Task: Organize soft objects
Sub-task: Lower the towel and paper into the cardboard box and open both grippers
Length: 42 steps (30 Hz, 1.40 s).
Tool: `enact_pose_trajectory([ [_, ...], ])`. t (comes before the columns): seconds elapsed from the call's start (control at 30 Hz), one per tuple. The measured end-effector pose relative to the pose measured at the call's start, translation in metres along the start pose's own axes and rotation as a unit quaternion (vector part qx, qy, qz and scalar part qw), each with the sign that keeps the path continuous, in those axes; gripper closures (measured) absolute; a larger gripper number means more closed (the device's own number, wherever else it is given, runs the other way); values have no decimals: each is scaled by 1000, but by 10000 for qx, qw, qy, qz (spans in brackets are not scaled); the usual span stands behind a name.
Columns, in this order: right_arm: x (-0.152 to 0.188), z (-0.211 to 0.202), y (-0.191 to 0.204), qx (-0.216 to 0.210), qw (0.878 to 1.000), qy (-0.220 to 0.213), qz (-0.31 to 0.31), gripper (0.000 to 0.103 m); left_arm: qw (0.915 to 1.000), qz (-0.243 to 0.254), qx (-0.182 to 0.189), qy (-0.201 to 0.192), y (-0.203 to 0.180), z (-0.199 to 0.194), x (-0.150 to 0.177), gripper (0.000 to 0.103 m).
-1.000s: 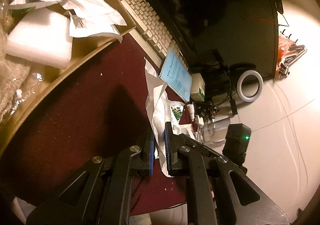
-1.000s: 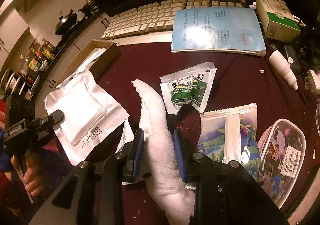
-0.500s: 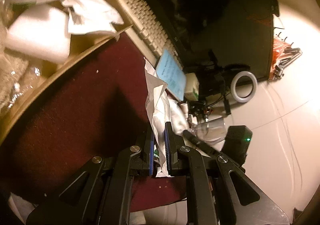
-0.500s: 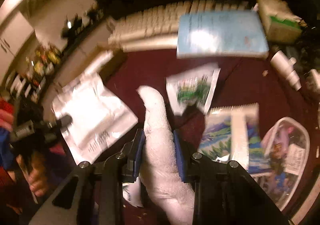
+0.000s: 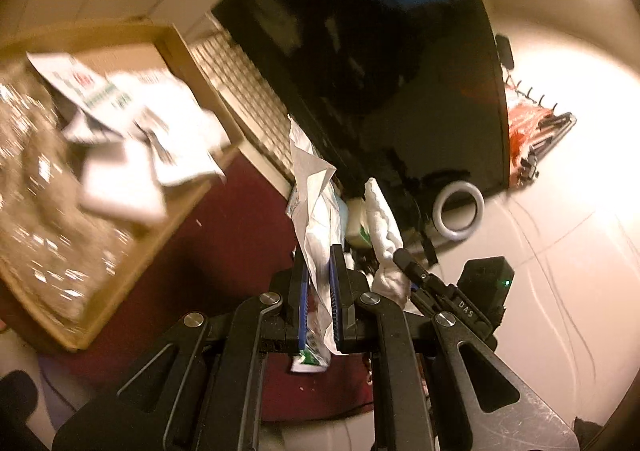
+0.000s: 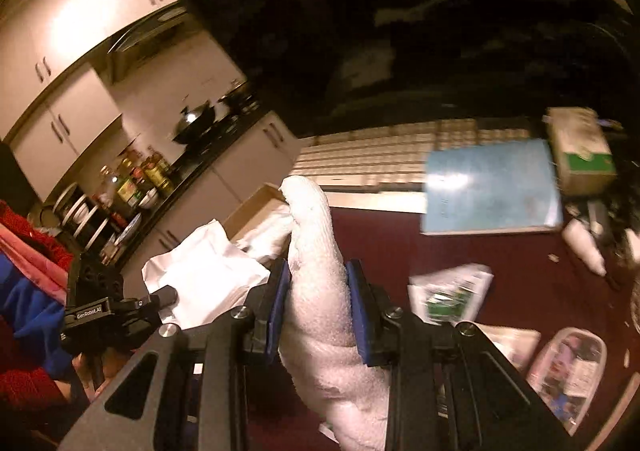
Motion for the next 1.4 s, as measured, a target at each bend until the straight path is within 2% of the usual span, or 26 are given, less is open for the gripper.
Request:
enact_pose_trajectory([
  [0.23, -9, 53, 54, -461, 9984, 290, -182, 75, 9988, -151, -168, -434, 20, -15, -34, 95],
  [0.5, -13, 118, 88, -689, 9950, 687, -208, 75, 9947, -268, -653, -754, 52, -23, -80, 95],
  [0.73, -5, 170, 88, -527, 9926, 1081, -146, 75, 9920, -429, -940, -722, 82, 0, -107, 95],
  [0.83, -3, 191, 91, -396, 9919, 1191, -182, 75, 9895, -456, -1206, -648, 99, 15, -117, 95],
  [1.0, -5, 225, 101, -223, 9900, 1311, -475, 74, 9864, -434, -1515, -474, 118, 33, -119, 95],
  [1.17, 12, 256, 93, 41, 9859, 1563, -602, 74, 9817, -251, -1858, -340, 131, 42, -111, 95],
  [1.27, 17, 263, 90, 22, 9854, 1603, -577, 73, 9795, -180, -1980, -333, 133, 42, -108, 94],
  [1.37, 19, 264, 89, 35, 9858, 1597, -520, 71, 9768, -191, -2123, -208, 139, 39, -105, 88],
  [1.4, 19, 263, 88, 29, 9859, 1607, -466, 70, 9769, -204, -2121, -150, 140, 37, -102, 79],
])
Point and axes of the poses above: each gripper's, at about its wrist camera, not at the fingertips, and z roughly the way its jaws point, y to its left, x to its underside, the point moved 7 cm from there along z, roughly the way its jaws point, and after that the axes turned 12 degrees about -y, right-handed, at the moved point
